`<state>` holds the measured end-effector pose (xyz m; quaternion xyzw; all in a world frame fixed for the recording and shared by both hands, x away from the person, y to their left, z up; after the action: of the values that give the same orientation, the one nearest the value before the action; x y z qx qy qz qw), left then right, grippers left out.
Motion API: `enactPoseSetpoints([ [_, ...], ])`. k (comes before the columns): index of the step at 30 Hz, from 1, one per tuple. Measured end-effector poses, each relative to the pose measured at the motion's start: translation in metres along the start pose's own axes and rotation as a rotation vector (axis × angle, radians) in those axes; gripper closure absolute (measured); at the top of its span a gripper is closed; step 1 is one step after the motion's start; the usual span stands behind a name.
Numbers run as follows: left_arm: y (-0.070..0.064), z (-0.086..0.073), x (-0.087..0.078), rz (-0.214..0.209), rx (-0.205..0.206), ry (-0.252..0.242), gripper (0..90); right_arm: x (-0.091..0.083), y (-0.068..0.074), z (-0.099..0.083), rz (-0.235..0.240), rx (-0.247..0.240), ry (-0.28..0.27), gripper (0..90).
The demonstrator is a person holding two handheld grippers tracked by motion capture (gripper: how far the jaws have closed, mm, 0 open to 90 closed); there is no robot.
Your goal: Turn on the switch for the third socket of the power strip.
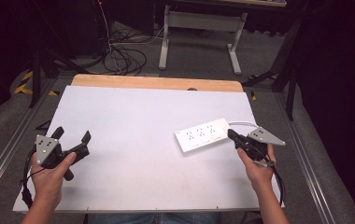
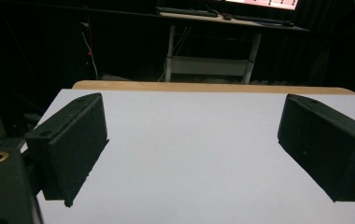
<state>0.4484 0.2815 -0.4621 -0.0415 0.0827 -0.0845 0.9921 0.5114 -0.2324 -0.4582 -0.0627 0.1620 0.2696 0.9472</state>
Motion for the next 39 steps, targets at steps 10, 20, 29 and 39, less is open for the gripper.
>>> enactPoseSetpoints([
  [10, 0.0, -0.001, 0.0, -0.002, 0.003, 0.004, 8.8, 0.007, 0.007, 0.005, 0.019, -0.007, 0.018, 90.0],
  [20, -0.001, -0.001, 0.0, -0.005, 0.009, 0.007, 8.8, 0.017, 0.014, 0.005, 0.028, -0.016, 0.053, 90.0],
  [29, -0.001, -0.001, 0.001, -0.005, 0.011, 0.008, 8.8, 0.029, 0.023, 0.004, 0.041, -0.039, 0.088, 90.0],
  [39, -0.001, -0.002, 0.001, -0.006, 0.013, 0.01, 8.8, 0.044, 0.035, 0.002, 0.058, -0.071, 0.128, 90.0],
])
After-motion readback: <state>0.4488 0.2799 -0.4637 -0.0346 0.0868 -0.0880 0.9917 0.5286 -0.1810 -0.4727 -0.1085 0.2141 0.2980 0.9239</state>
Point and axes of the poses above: each handheld gripper's, and its own axes: x roughly forward along the jaws, z roughly out of its top, y roughly to its left, the point moved 6 cm from there along x, roughly forward along the jaws, and after that the axes turned 1 degree about -z, right-handed, at the moved point
